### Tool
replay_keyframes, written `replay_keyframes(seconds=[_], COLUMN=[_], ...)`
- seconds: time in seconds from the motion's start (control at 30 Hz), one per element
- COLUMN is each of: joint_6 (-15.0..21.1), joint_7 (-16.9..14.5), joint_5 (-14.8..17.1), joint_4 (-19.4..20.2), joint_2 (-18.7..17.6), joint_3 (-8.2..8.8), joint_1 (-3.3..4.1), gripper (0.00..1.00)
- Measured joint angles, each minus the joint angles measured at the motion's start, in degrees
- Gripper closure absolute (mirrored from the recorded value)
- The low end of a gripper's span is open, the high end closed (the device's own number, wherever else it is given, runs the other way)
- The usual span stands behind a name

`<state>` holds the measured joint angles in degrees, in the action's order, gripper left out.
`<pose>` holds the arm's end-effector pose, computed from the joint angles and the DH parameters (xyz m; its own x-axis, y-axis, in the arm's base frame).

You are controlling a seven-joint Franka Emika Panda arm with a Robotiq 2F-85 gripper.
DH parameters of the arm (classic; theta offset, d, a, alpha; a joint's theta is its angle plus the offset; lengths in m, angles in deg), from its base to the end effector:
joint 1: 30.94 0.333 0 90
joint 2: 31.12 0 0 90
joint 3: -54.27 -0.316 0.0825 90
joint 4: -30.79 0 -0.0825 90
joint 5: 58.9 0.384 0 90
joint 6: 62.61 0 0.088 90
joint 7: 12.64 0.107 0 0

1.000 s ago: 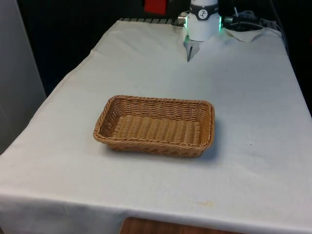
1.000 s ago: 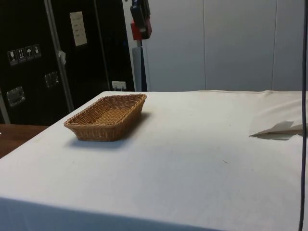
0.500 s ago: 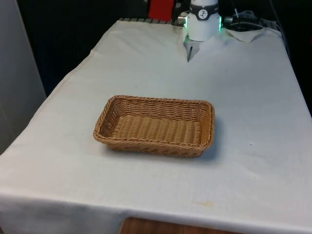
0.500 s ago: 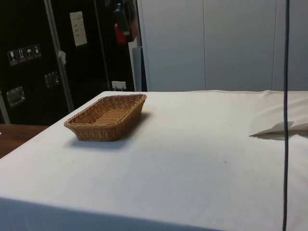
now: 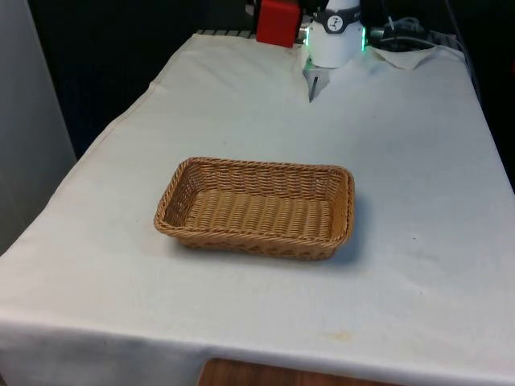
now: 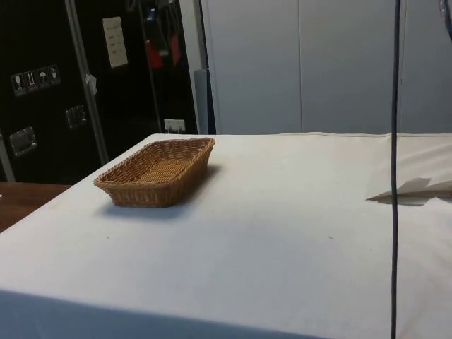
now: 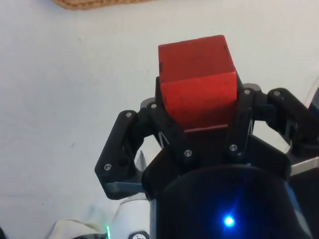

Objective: Pick up the cube and place it into the basket.

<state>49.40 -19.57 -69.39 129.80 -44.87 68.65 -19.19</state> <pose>0.6268 -0.0299 0.4458 0.9884 0.1457 -0.0428 0.1516 -0.9630 0.2226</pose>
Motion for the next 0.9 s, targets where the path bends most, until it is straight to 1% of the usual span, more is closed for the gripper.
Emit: replay_keyframes(seconds=[0.17,0.27,0.43,0.53,0.7,0.9], joint_6=[1.1,2.7,4.1,5.4,6.7,8.7], joint_7=[0.6,1.4,2.0,2.5,2.5,2.4], joint_5=[0.2,0.6,1.4,2.5,4.0,7.2], joint_4=[-0.1,0.2,0.4,0.5,0.5,0.1], joint_2=[-0.6,-1.0,-1.5,-2.2,-3.0,-4.6], joint_3=[-0.52,-0.97,-1.32,-1.66,-1.72,-1.72], joint_1=[0.0,0.0,0.0,0.0,0.0,-0.23], gripper=[0.97,0.97,0.97,0.97,0.97,0.97])
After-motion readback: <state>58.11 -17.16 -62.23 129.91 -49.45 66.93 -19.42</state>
